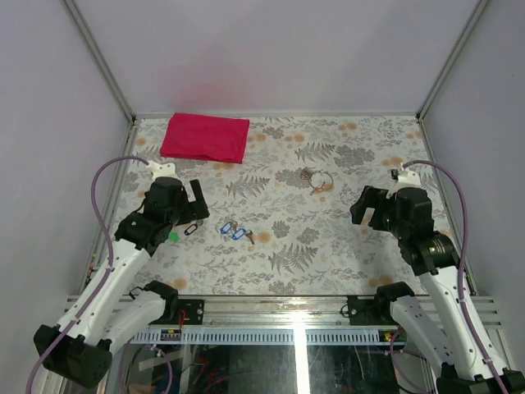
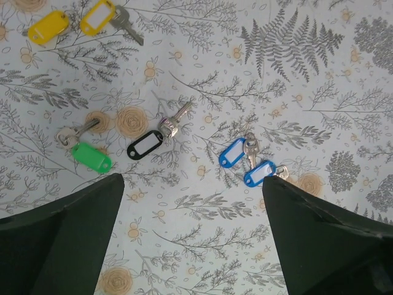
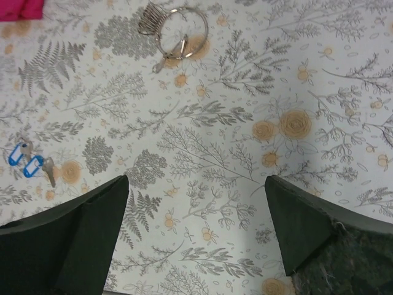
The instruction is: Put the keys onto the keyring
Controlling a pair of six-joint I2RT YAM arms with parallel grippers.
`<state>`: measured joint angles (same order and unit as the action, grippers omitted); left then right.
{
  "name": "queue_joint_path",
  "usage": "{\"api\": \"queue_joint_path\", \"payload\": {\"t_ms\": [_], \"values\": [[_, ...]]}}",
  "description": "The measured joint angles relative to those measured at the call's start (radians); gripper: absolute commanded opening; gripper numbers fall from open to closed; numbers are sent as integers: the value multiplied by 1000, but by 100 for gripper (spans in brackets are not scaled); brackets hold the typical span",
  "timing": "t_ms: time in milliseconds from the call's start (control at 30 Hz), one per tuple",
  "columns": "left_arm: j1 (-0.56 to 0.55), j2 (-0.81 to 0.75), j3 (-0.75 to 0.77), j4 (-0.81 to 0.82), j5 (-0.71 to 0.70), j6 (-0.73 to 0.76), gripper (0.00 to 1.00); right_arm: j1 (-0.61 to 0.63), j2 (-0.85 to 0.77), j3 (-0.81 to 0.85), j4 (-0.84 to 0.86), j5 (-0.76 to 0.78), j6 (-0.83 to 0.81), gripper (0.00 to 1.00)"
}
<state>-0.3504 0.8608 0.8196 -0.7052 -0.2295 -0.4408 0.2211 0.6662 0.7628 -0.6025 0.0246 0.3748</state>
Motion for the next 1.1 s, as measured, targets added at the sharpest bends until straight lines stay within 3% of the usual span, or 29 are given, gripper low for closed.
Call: {"api": "queue_joint_path", "payload": {"t_ms": [433, 733, 1100], "values": [[5, 45, 50, 76, 46, 10, 100, -6, 59, 80, 29, -16, 0, 99], [5, 60, 50, 105, 31, -5, 100, -8, 213, 182, -14, -43, -6, 99], [6, 114, 53, 111, 50, 9, 100, -10, 512, 231, 19, -147, -63, 79]]}}
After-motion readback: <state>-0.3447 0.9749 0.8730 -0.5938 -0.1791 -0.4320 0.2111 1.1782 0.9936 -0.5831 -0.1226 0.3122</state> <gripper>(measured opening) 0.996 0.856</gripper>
